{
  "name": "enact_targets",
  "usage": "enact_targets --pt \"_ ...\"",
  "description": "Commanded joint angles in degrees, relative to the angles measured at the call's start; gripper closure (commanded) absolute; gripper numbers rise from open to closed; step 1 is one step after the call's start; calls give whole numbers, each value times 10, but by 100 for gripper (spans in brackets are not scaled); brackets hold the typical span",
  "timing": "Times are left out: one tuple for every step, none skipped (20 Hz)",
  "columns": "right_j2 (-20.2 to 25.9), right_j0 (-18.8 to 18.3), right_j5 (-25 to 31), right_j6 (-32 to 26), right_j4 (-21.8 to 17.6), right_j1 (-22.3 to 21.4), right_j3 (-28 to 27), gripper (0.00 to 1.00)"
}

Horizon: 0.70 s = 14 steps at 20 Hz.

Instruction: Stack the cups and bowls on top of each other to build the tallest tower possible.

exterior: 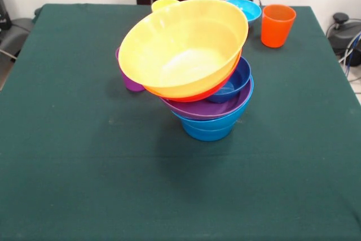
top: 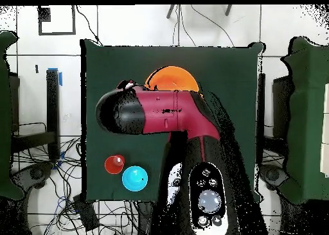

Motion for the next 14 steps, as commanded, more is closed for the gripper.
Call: enact_targets --pt "9 -12 -52 20 -26 68 54 0" --pt "10 -13 -56 19 -26 72 53 0" --pt "9 -13 -62 20 -27 78 51 0" --pt "8 -12 -71 21 -29 84 50 0" --pt "7 -12 -80 22 -31 91 48 0" --pt "9 -14 -88 22 -31 96 48 0" --pt "8 -12 -91 23 -30 98 48 0" --pt "7 -11 -93 24 -30 100 48 0" --pt "5 -8 -93 26 -29 97 51 0" --pt "2 -5 -91 29 -27 94 54 0" --pt "-3 0 -91 35 -26 91 57 0" --pt "-7 6 -91 42 -24 88 60 0" --pt "-11 10 -86 46 -21 82 62 0" --pt "-14 13 -80 48 -18 76 64 0"
